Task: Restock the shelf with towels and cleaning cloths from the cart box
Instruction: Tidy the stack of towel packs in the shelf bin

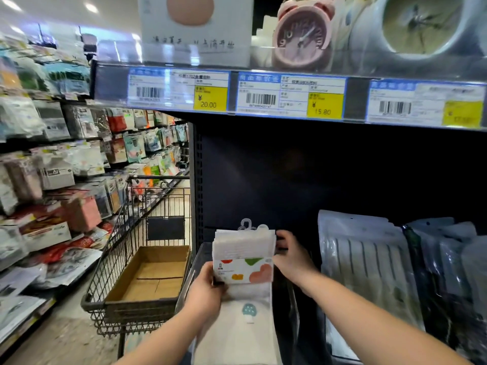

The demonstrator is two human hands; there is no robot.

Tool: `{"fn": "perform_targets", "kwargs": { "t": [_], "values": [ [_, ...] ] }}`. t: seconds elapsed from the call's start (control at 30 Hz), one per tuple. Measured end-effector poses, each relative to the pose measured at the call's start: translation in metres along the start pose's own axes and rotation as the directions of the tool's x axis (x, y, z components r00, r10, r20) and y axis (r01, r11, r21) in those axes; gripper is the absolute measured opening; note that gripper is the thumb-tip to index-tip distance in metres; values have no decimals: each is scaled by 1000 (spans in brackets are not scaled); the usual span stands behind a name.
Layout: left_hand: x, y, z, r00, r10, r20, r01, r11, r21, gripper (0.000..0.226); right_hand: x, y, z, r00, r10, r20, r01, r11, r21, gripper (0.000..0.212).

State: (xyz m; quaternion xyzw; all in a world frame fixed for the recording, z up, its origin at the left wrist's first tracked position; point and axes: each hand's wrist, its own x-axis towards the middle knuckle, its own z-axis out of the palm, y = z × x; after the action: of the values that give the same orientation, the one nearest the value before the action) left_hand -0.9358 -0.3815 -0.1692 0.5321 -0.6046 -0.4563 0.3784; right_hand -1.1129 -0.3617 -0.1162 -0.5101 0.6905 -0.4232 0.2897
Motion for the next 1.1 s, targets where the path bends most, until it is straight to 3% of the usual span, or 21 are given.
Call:
{"fn": "perform_targets", "kwargs": {
  "t": [0.17, 0.23, 0.3, 0.33, 0.43, 0.63, 0.67, 0.77, 0.87, 1.03, 1.1],
  "values": [
    [4, 2, 3, 993, 19, -118, -15, 999, 35, 43, 2, 4, -4, 997, -36, 66, 35, 999, 20, 36],
    [3, 7, 5, 993, -18, -113, -3, 984, -176, 50, 2, 6, -6, 990, -53, 132, 44, 997, 70, 36],
    [1, 13, 4, 997, -74, 1, 66, 885, -461, 51, 3, 9, -8, 968, -79, 237, 50, 991, 124, 38],
    [1, 13, 3, 996, -78, 46, 90, 852, -515, 49, 4, 10, -10, 955, -90, 283, 53, 990, 134, 38],
    [4, 4, 1, 996, -78, 51, 93, 893, -440, 42, 9, 11, -15, 947, -84, 310, 51, 992, 113, 39],
    [3, 4, -2, 993, -97, 69, 117, 910, -399, 42, 33, 2, -16, 981, -182, 61, 183, 983, -28, 12],
    [3, 5, -2, 993, -85, 79, 109, 915, -389, 42, 38, 1, -15, 980, -192, 43, 195, 978, -71, 16],
    [0, 12, -4, 987, -101, 126, 144, 904, -403, 37, 53, -1, -13, 981, -174, 89, 190, 955, -228, 28],
    [7, 8, -6, 976, -133, 175, 199, 873, -444, 42, 60, -2, -6, 970, -133, 205, 199, 918, -344, 28],
    [9, 9, -7, 977, -121, 177, 187, 888, -421, 40, 63, -5, -6, 966, -132, 221, 211, 897, -388, 16],
    [9, 13, -9, 975, -119, 190, 189, 893, -410, 35, 61, -8, -8, 963, -158, 218, 225, 918, -328, 10]
  ]
}}
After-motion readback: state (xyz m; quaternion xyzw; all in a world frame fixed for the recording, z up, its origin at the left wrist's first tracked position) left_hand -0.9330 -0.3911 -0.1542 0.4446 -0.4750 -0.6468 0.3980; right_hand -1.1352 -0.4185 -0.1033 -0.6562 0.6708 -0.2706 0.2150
